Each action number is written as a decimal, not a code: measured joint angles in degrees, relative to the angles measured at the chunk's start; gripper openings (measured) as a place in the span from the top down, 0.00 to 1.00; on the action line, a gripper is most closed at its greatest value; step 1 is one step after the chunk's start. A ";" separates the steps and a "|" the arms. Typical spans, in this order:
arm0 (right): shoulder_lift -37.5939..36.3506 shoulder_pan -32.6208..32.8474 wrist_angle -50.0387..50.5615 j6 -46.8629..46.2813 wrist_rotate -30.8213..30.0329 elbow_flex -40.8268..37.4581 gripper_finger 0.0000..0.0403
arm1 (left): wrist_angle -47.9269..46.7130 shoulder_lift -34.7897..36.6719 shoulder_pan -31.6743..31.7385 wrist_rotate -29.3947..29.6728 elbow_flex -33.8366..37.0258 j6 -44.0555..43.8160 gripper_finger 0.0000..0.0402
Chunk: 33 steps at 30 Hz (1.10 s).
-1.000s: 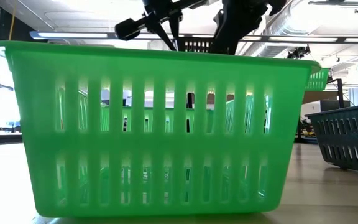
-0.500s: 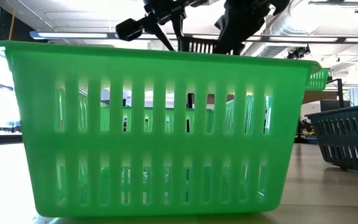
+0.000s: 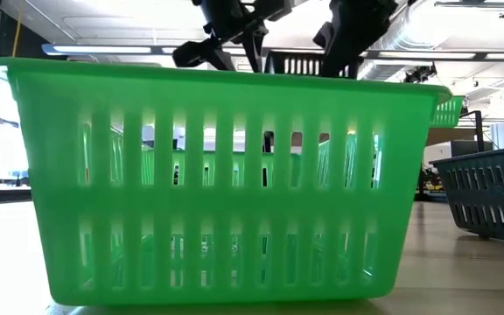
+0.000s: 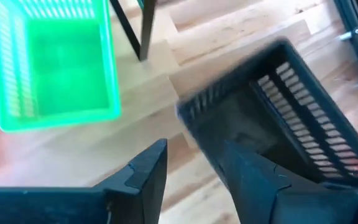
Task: Stack baskets on shelf by color
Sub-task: Put the top black basket on the shelf
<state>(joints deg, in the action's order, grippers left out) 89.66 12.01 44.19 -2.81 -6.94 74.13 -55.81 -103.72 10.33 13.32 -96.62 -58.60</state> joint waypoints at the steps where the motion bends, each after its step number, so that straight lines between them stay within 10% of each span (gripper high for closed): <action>1: -0.46 -0.02 0.39 -0.17 1.04 0.00 1.00 | 0.01 0.00 0.52 0.11 0.00 1.38 0.64; 15: -12.67 -0.84 4.06 -9.09 4.83 0.00 1.00 | 1.36 5.35 8.20 -0.17 -0.02 22.15 0.65; 33: -21.86 -1.30 4.09 4.68 -26.62 0.00 1.00 | 1.68 13.10 15.19 -1.20 -0.04 44.08 0.65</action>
<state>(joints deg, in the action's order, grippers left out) 67.81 10.71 48.28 1.87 -33.57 74.13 -54.14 -90.62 25.53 12.12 -96.66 -14.52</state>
